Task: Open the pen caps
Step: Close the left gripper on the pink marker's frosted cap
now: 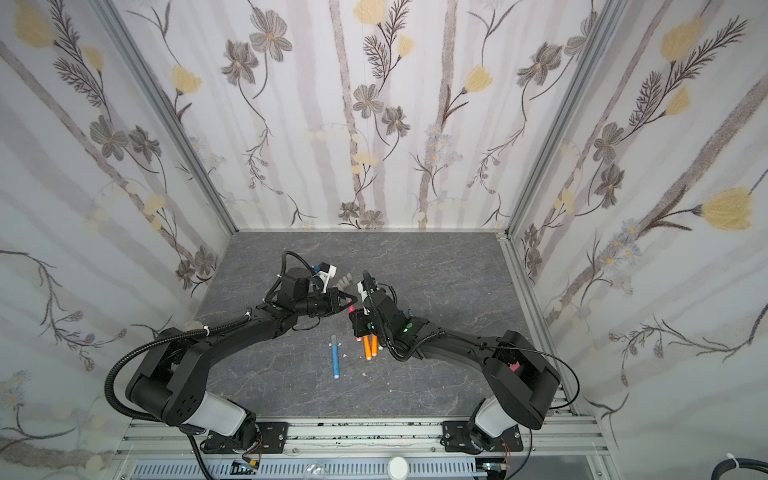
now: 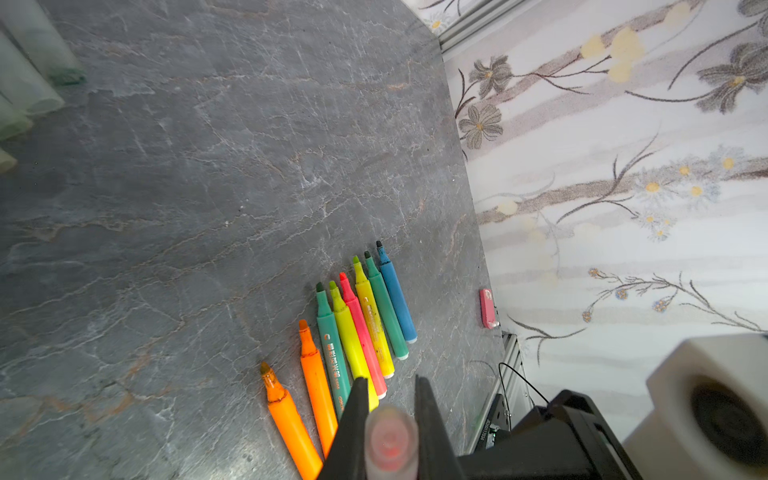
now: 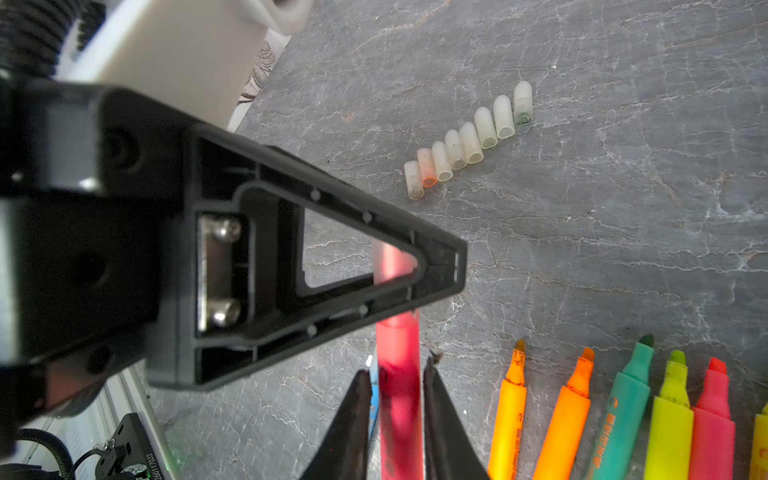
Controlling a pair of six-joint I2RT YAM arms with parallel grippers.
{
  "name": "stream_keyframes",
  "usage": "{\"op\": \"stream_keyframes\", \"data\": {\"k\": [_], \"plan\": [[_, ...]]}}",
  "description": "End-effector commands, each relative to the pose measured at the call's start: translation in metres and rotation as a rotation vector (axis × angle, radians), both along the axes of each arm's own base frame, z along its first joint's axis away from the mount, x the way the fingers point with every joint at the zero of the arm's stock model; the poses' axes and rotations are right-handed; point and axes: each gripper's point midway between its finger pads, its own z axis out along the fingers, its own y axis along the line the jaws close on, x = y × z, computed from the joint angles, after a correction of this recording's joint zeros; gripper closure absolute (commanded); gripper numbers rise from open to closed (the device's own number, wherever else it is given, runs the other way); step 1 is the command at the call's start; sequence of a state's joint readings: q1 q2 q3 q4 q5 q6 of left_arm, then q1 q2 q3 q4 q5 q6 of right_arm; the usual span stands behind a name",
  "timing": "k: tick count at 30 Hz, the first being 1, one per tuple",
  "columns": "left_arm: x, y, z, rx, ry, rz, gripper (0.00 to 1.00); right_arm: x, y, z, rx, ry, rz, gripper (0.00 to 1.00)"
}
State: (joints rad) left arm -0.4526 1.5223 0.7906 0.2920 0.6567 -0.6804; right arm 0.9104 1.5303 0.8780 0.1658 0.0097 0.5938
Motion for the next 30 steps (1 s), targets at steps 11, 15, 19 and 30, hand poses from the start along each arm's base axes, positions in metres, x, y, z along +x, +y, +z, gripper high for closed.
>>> {"op": "stream_keyframes", "data": {"k": [11, 15, 19, 30], "plan": [[0.011, -0.003, 0.016, -0.036, -0.011, 0.032, 1.00, -0.002, -0.007, -0.002, 0.004, -0.042, -0.005, 0.74], [0.012, -0.001, 0.012, -0.025, -0.003, 0.038, 1.00, -0.001, -0.008, -0.001, -0.002, -0.048, -0.007, 0.74], [0.013, -0.001, 0.011, -0.020, -0.005, 0.044, 1.00, -0.002, -0.009, 0.004, 0.002, -0.056, -0.012, 0.74], [0.017, 0.004, 0.017, -0.006, -0.026, 0.074, 1.00, -0.005, -0.008, 0.005, 0.000, -0.066, -0.006, 0.73]]}}
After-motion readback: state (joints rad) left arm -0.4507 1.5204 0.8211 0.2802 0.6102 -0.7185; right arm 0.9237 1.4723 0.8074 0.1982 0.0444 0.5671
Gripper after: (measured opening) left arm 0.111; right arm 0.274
